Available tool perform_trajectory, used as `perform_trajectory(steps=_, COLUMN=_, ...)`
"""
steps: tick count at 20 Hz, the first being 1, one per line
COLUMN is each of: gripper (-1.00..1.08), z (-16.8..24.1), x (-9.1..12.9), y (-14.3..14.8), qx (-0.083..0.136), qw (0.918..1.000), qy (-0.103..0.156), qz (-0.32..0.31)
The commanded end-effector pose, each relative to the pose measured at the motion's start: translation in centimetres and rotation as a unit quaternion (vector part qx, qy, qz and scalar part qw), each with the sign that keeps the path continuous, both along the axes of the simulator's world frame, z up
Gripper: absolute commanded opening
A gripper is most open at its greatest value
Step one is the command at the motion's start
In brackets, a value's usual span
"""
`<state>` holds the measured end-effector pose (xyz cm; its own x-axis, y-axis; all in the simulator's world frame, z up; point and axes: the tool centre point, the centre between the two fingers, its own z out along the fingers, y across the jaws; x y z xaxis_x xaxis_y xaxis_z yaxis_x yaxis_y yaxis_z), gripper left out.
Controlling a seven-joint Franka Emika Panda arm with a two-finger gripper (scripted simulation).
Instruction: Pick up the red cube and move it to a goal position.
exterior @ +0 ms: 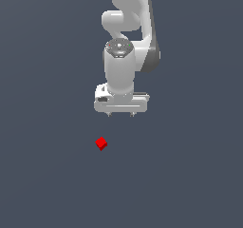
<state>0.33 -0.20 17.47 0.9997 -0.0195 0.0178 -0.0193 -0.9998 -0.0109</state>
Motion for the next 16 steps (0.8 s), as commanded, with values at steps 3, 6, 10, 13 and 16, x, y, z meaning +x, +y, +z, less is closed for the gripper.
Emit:
perform_trajectory(steps=3, gripper=1.00, z=0.0, x=0.0, y=0.0, qx=0.000, qw=1.0000, qy=0.000, qz=0.001)
perform_trajectory(steps=6, gripper=1.00, z=-0.3, x=0.0, y=-0.2, qx=0.000, qw=1.0000, qy=0.000, qz=0.007)
perform_trajectory(steps=10, gripper=1.00, z=-0.9, x=0.1, y=-0.7, qx=0.000, qw=0.9998, qy=0.000, qz=0.021)
perform_trajectory(steps=13, gripper=1.00, z=-1.6, x=0.3, y=-1.2, qx=-0.001, qw=0.9993, qy=0.001, qz=0.038)
perform_trajectory(steps=16, gripper=1.00, z=-2.5, x=0.5, y=-1.9, qx=-0.001, qw=0.9982, qy=0.001, qz=0.060)
